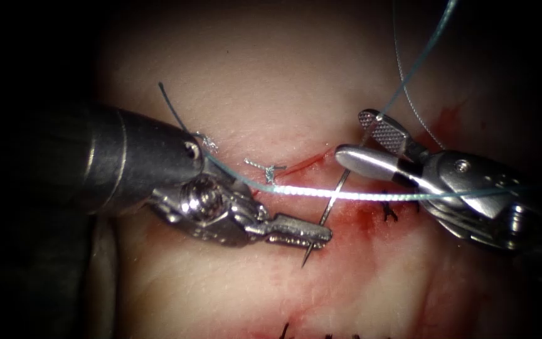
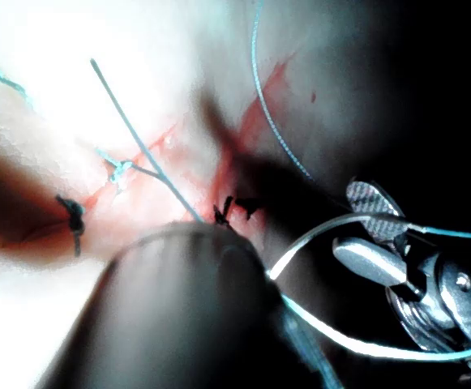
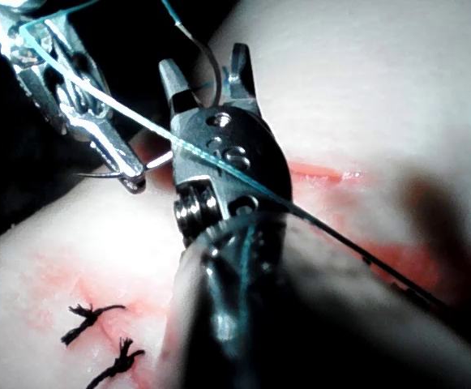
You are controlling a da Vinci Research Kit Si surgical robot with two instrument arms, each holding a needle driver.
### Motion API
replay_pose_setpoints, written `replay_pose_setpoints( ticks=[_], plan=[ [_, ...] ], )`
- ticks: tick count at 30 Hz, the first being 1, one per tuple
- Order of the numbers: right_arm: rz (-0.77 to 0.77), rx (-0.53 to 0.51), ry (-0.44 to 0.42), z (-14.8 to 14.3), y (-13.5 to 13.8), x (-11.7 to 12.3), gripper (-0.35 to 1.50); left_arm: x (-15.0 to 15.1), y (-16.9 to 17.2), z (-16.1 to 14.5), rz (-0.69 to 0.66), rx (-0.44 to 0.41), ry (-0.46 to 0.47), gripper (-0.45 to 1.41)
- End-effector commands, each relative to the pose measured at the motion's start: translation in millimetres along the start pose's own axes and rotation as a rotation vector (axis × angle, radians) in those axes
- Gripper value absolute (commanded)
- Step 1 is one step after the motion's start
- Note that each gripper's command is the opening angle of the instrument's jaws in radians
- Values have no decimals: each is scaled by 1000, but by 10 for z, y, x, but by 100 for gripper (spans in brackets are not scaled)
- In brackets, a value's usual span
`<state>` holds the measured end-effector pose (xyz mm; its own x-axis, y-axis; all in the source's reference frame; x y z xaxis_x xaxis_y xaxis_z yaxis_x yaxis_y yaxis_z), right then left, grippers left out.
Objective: Wound Closure
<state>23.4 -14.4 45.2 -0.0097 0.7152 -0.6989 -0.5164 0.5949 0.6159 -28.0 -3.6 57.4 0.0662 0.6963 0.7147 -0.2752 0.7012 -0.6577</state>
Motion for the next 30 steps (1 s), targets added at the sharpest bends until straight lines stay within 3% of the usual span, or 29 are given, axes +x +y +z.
replay_pose_setpoints(
  ticks=[1,4,5,6,7,11,14,16,17,18,20,23,27,30],
  plan=[
    [-2,1,3,9,-2,-2,37,3,-3,6,0,0,-1,-45],
    [3,0,0,11,-3,-3,29,3,-3,7,0,0,-1,-45],
    [3,-1,-3,11,-3,-3,12,3,-3,7,0,0,-1,-45],
    [14,-2,-6,11,-2,-4,-20,3,-3,7,0,0,0,-45],
    [13,-3,-11,11,-2,-4,-35,3,-2,7,0,0,0,-45],
    [36,-7,-33,10,-3,-3,-35,3,-2,8,6,0,0,-42],
    [38,-6,-34,9,-4,0,-35,3,-2,9,40,-1,-26,-16],
    [43,-7,-38,7,-3,5,-35,5,-1,9,171,1,-45,24],
    [44,-7,-39,6,-1,6,-35,6,-2,7,283,3,-69,81],
    [46,-7,-39,5,3,8,-35,7,-1,5,401,3,-98,98],
    [46,-5,-40,4,12,8,-35,8,1,-4,522,4,-169,98],
    [46,0,-19,6,32,6,-35,9,9,-14,520,2,-213,91],
    [48,138,104,14,68,0,-35,24,20,-20,685,-4,-115,89],
    [20,194,135,17,78,4,-35,34,15,-20,791,-1,-53,69]
  ],
)
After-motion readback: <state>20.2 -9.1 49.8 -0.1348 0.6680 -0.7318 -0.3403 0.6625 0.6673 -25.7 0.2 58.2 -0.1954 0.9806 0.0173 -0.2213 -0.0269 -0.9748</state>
